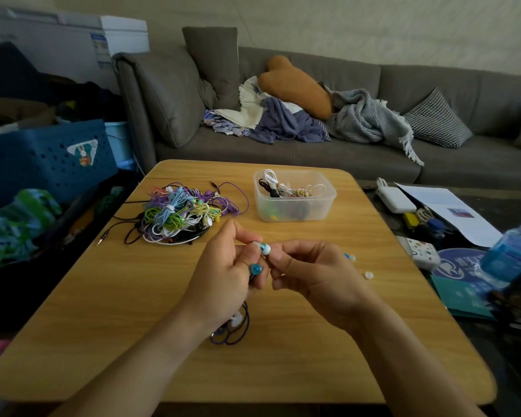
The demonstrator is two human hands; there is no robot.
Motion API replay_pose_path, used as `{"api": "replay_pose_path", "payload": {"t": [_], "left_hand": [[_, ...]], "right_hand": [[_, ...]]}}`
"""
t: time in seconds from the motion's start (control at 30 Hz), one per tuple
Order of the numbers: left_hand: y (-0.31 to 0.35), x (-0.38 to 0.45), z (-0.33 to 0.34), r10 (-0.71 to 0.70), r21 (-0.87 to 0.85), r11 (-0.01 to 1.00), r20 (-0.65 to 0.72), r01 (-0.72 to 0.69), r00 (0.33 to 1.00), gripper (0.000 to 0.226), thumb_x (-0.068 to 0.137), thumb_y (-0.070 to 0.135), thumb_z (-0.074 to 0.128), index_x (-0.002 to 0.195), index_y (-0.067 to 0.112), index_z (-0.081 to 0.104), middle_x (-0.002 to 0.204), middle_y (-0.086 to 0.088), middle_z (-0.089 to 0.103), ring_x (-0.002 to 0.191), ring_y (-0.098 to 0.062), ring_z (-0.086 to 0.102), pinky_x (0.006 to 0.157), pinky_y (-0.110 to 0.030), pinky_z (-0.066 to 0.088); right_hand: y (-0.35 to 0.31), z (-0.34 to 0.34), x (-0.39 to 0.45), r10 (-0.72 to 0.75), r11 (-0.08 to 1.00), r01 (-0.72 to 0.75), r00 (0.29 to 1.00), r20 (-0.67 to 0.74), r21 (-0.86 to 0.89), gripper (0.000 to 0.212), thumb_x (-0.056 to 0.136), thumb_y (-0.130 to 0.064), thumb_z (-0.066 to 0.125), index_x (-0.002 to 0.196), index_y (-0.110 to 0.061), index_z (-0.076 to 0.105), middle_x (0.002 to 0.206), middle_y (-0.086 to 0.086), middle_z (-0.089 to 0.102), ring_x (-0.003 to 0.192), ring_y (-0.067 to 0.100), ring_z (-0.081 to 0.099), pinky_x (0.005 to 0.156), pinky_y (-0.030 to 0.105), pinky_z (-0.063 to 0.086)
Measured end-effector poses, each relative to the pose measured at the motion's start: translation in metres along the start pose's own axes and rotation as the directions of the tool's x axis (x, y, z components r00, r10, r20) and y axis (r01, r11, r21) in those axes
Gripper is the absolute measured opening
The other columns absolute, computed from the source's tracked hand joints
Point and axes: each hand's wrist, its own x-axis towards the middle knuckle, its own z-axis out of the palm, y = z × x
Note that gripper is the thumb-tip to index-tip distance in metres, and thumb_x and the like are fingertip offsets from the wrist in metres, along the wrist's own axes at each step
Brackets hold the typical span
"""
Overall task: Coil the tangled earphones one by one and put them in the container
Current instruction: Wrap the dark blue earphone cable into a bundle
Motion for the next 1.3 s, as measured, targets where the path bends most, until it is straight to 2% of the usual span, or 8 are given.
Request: {"api": "replay_pose_path", "payload": {"t": [0.4,0.6,0.73,0.83,0.9,1.03,1.17,1.3], "left_hand": [[0.002,-0.002,0.000,-0.078,-0.134,0.987,0.051,0.084,0.996,0.014,0.101,-0.004,0.036,0.093,0.007,0.040,0.047,-0.005,0.047,0.039,-0.007,0.039,0.036,-0.017,0.030],[-0.003,-0.002,-0.004,0.175,0.157,0.972,0.011,-0.174,0.985,0.016,0.099,-0.004,0.040,0.092,0.010,0.043,0.052,-0.001,0.052,0.048,-0.012,0.047,0.049,-0.022,0.040],[-0.003,-0.002,-0.005,0.271,0.290,0.920,0.016,-0.264,0.962,0.021,0.097,-0.002,0.045,0.088,0.017,0.045,0.057,0.001,0.056,0.050,-0.009,0.053,0.050,-0.022,0.043],[-0.004,-0.003,-0.004,0.286,0.324,0.905,0.016,-0.276,0.958,0.023,0.097,-0.001,0.045,0.088,0.020,0.045,0.058,0.004,0.057,0.050,-0.008,0.053,0.050,-0.022,0.043],[-0.003,-0.006,0.000,0.244,0.233,0.944,-0.011,-0.234,0.970,0.022,0.098,-0.005,0.042,0.090,0.015,0.044,0.054,0.003,0.053,0.049,-0.010,0.048,0.049,-0.021,0.040],[0.001,-0.008,0.005,0.007,-0.145,0.989,-0.065,-0.017,0.998,0.016,0.100,-0.007,0.033,0.093,0.005,0.039,0.049,-0.005,0.045,0.041,-0.011,0.037,0.038,-0.018,0.030],[0.000,-0.007,0.004,-0.185,-0.431,0.886,0.016,0.173,0.983,0.033,0.087,-0.019,0.025,0.092,0.007,0.043,0.048,-0.006,0.041,0.030,-0.010,0.022,0.036,-0.014,0.017],[-0.003,-0.006,0.002,-0.245,-0.517,0.804,0.159,0.292,0.956,0.024,0.093,-0.009,0.028,0.093,0.005,0.047,0.047,-0.004,0.039,0.030,-0.009,0.022,0.038,-0.018,0.013]], "right_hand": [[0.002,0.004,-0.001,-0.046,0.999,0.045,0.997,-0.067,-0.022,0.023,0.075,-0.016,0.074,0.088,0.003,0.074,0.077,0.020,0.065,0.065,0.018,0.059,0.059,0.026,0.052],[-0.001,0.009,-0.003,0.160,0.962,-0.170,0.985,0.065,0.212,0.024,0.076,-0.012,0.069,0.094,0.003,0.072,0.080,0.014,0.062,0.067,0.011,0.057,0.055,0.020,0.052],[-0.004,0.013,-0.005,0.213,0.910,-0.251,0.966,0.146,0.330,0.016,0.080,-0.010,0.063,0.088,-0.003,0.074,0.075,0.008,0.063,0.060,0.006,0.056,0.052,0.014,0.050],[-0.006,0.014,-0.005,0.224,0.901,-0.251,0.968,0.116,0.355,0.013,0.080,-0.008,0.063,0.086,-0.001,0.072,0.074,0.007,0.060,0.058,0.007,0.055,0.049,0.014,0.049],[-0.007,0.014,-0.005,0.213,0.921,-0.223,0.975,0.066,0.319,0.011,0.076,-0.010,0.066,0.080,-0.001,0.071,0.073,0.008,0.057,0.058,0.008,0.053,0.047,0.016,0.046],[-0.002,0.013,-0.002,0.155,0.956,-0.176,0.982,0.105,0.235,0.023,0.081,-0.015,0.070,0.097,0.002,0.068,0.079,0.011,0.060,0.072,0.013,0.052,0.050,0.017,0.045],[0.000,0.011,-0.001,0.061,0.981,-0.073,0.995,0.074,0.180,0.017,0.079,-0.014,0.069,0.090,-0.001,0.067,0.079,0.014,0.066,0.074,0.020,0.059,0.055,0.020,0.049],[0.000,0.010,-0.002,0.012,0.989,-0.017,0.999,0.040,0.145,0.018,0.074,-0.014,0.072,0.086,-0.001,0.068,0.079,0.018,0.066,0.070,0.023,0.062,0.059,0.024,0.053]]}}
